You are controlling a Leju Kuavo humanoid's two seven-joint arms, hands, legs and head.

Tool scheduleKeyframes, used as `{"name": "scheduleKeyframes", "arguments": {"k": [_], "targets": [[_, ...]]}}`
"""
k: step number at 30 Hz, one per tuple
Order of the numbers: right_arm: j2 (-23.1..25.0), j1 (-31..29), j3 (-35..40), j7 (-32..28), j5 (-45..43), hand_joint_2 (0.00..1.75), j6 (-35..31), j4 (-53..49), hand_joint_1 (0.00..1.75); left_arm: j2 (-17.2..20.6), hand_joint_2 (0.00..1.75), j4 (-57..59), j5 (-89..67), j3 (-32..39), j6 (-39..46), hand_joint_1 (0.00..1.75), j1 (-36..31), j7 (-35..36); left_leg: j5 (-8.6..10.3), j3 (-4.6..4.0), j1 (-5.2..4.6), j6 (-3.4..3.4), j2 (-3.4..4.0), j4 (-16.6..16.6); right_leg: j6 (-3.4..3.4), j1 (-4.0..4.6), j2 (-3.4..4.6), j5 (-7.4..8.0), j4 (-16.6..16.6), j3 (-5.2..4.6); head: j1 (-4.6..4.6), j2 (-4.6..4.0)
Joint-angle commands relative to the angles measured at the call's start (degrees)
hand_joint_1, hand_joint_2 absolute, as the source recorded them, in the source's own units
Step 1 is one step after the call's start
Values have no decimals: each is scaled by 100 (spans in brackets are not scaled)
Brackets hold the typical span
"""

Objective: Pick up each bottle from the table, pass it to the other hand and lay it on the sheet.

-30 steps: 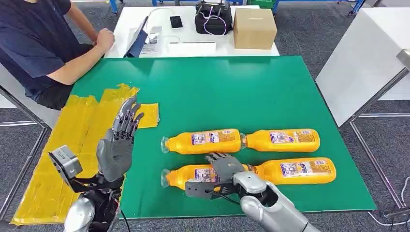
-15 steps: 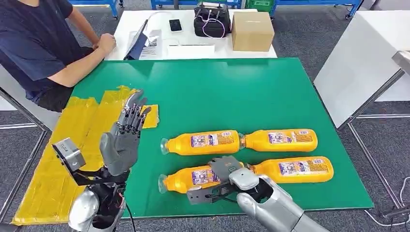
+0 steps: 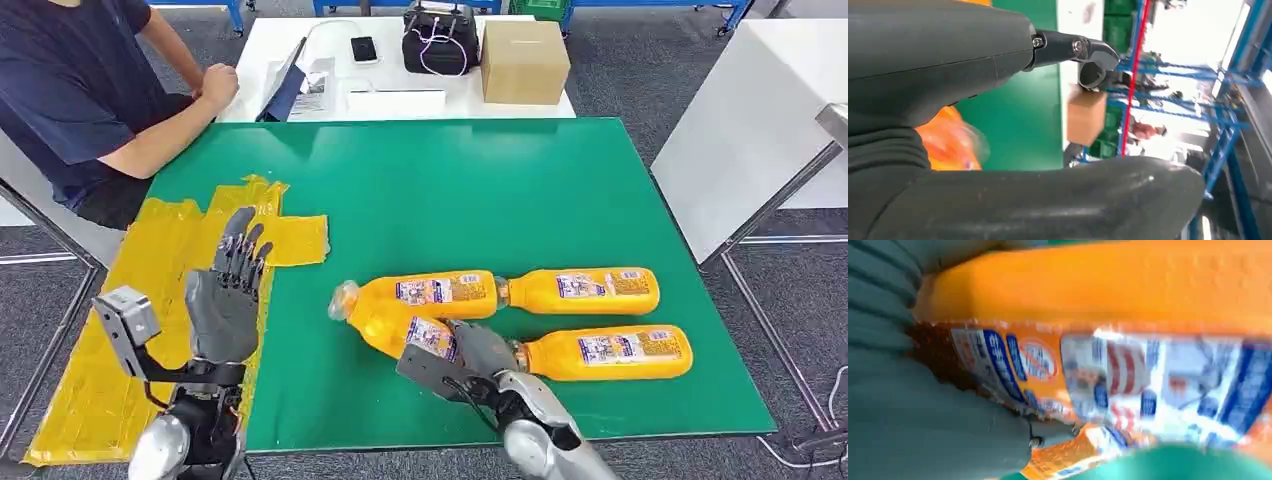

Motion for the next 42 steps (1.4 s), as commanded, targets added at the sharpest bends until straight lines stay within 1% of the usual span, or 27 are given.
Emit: {"name": "scheduleKeyframes", "arguments": {"k": [1,3,5,6,7,8,9,10,12,14,15,16,19,22,23,25,28,30,31,32,35,38,40,42], "targets": [[165,553,-721,-2,-98,175,-13,-763,175,-73,0,-20,9,281,34,0,98,10,-3,-8,2,-6,0,4,-3,2,-5,-5,3,-7,2,0],[156,557,-720,-5,-95,175,-12,-740,175,-75,0,-19,10,279,34,0,91,15,-1,-7,0,-3,-1,0,0,-1,0,-2,1,-5,2,0],[299,778,-960,-682,-347,175,-544,-1107,175,-145,0,-16,4,409,193,0,221,22,-3,-5,1,-4,10,0,-1,1,6,-2,-1,-3,4,0],[255,799,-960,-898,-449,175,-630,-1796,175,-182,175,-254,134,509,193,0,300,-236,-2,-7,2,-4,6,1,-1,2,1,-2,-2,-4,4,0],[380,761,-1080,-823,-541,175,-507,-2295,175,-202,175,-348,284,537,220,0,304,-76,-2,-17,-3,-3,5,5,-1,-4,2,-4,9,-18,4,0],[483,748,-1184,-772,-641,175,-463,-2712,175,-196,175,-424,392,525,235,0,308,31,-11,-13,1,-8,12,14,-3,0,6,-12,14,-13,4,0],[519,764,-1256,-777,-764,175,-409,-3088,175,-159,175,-439,592,471,154,0,297,157,-6,-36,-6,-4,8,19,-2,-7,8,-8,26,-37,4,0],[534,813,-1307,-843,-905,175,-399,-3264,175,-137,175,-409,699,430,115,0,286,188,-11,-43,-4,-7,15,28,-4,-5,14,-11,35,-44,4,0],[500,875,-1335,-986,-995,175,-409,-3374,175,-72,175,-327,800,310,-12,0,246,248,-7,-38,-1,-7,7,14,-3,-1,1,-9,17,-37,2,0],[432,844,-1300,-1096,-1064,175,-403,-3188,175,17,175,-199,1003,101,-335,0,143,430,-1,-26,0,-5,-13,3,-1,0,-17,-7,3,-20,4,0],[320,902,-1251,-1240,-1093,175,-457,-2984,175,59,175,-132,1127,25,-554,0,177,501,-2,-23,2,-6,-18,4,-2,2,-21,-9,0,-15,4,0],[276,890,-1207,-1366,-1101,175,-481,-2844,175,72,175,-102,1325,-12,-678,0,207,570,1,-26,2,-4,-11,1,0,1,-10,-3,-2,-22,2,0],[275,855,-1167,-1477,-1099,175,-521,-2693,175,82,175,-80,1397,-64,-729,0,234,591,0,-13,0,-3,5,-7,0,-1,0,0,-10,-12,2,0],[283,821,-1147,-1476,-1099,175,-520,-2688,175,99,175,-104,1410,-63,-746,0,233,590,2,-24,-1,-4,1,-4,-1,-2,-3,0,-5,-22,4,0],[256,760,-1088,-1422,-1002,175,-505,-2634,175,111,175,-99,1439,-88,-778,0,228,612,-1,-14,2,-8,5,-4,-3,1,-2,-2,-7,-11,4,0],[366,388,-970,-1169,-733,175,-408,-2317,175,60,175,26,1537,-180,-824,0,99,694,2,-25,-1,-3,5,-3,-1,-2,2,1,-3,-25,2,0],[502,-8,-813,-1013,-490,175,-355,-1705,175,53,175,108,1652,-333,-885,0,-9,715,2,-19,0,-7,22,-4,-3,0,17,5,-3,-22,2,0],[518,-203,-651,-966,-157,175,-463,-1342,175,86,175,78,1729,-424,-908,0,-45,695,3,-14,2,-7,29,-7,-3,2,23,10,-7,-19,4,0],[491,-278,-544,-963,218,175,-633,-1239,175,92,175,55,1767,-454,-912,0,-45,685,3,-18,2,-4,18,-5,-2,2,14,6,-6,-19,4,0],[520,-300,-469,-945,398,175,-691,-1164,175,103,175,35,1768,-482,-917,0,-36,685,3,-15,3,-6,23,-6,-2,3,18,8,-7,-18,2,0],[540,-314,-418,-938,451,175,-706,-1115,175,120,175,5,1787,-504,-921,0,-15,676,3,-19,1,-3,12,-6,-2,1,10,3,-5,-19,4,0],[555,-504,-166,-894,843,175,-734,-803,175,147,175,18,1854,-610,-934,0,-44,656,-2,-5,3,-8,23,-8,-4,3,18,1,-8,-5,7,0],[601,-647,9,-859,1270,175,-1008,-573,175,122,175,2,1760,-658,-764,0,-53,559,1,-19,1,-5,21,-6,-2,0,19,4,-3,-20,2,0],[670,-759,94,-832,1447,175,-1112,-362,175,130,175,29,1886,-761,-743,0,-73,540,2,-22,1,-5,18,-5,-2,1,15,4,-3,-21,4,0]]}}
